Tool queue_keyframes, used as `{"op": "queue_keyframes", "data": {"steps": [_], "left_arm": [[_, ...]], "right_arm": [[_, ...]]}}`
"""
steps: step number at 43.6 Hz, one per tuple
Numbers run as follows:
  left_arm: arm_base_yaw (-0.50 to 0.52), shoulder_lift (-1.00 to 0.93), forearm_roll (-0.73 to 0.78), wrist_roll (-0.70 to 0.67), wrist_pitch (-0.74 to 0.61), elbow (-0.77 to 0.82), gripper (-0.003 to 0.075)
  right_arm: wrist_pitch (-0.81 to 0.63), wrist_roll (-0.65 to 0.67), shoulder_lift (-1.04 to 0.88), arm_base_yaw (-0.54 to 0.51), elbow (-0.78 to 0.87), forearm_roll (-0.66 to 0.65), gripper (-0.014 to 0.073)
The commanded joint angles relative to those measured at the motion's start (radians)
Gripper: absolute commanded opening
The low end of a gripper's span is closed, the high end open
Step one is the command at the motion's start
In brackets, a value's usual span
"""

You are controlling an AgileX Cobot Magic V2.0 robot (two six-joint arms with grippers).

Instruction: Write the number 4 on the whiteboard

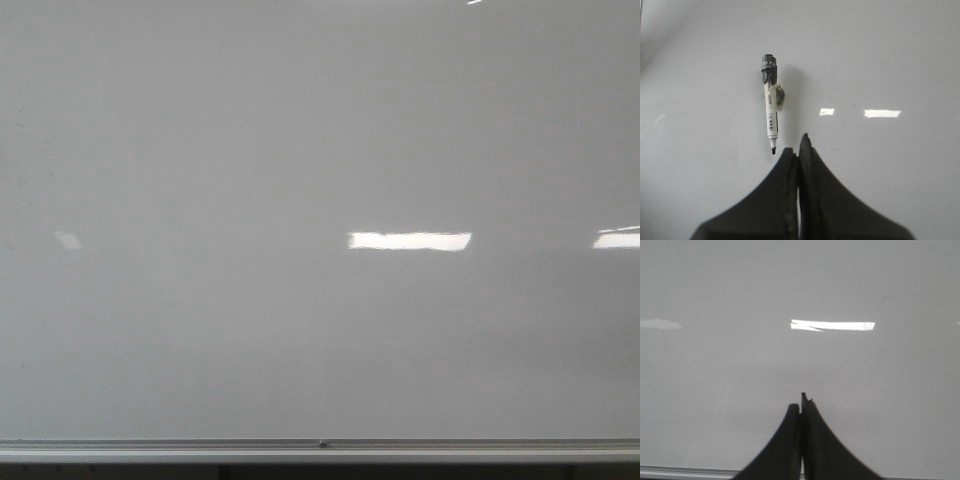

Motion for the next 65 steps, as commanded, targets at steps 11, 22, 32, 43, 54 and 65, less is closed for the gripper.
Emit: {"op": "queue_keyframes", "data": {"steps": [11,22,32,43,54,65], "left_arm": [[-0.008,-0.014,-0.009,-0.009,-0.078,0.005,-0.0020],[-0.008,-0.014,-0.009,-0.009,-0.078,0.005,-0.0020],[-0.008,-0.014,-0.009,-0.009,-0.078,0.005,-0.0020],[-0.008,-0.014,-0.009,-0.009,-0.078,0.005,-0.0020],[-0.008,-0.014,-0.009,-0.009,-0.101,0.005,-0.0020],[-0.008,-0.014,-0.009,-0.009,-0.264,0.000,-0.0020]], "right_arm": [[-0.073,0.003,-0.016,-0.003,-0.014,-0.010,-0.0071],[-0.073,0.003,-0.016,-0.003,-0.014,-0.010,-0.0071],[-0.073,0.003,-0.016,-0.003,-0.014,-0.010,-0.0071],[-0.075,0.003,-0.016,-0.003,-0.014,-0.010,-0.0071],[-0.109,0.003,-0.016,-0.003,-0.014,-0.009,-0.0071],[-0.164,0.005,-0.016,-0.003,-0.074,0.000,-0.0071]]}}
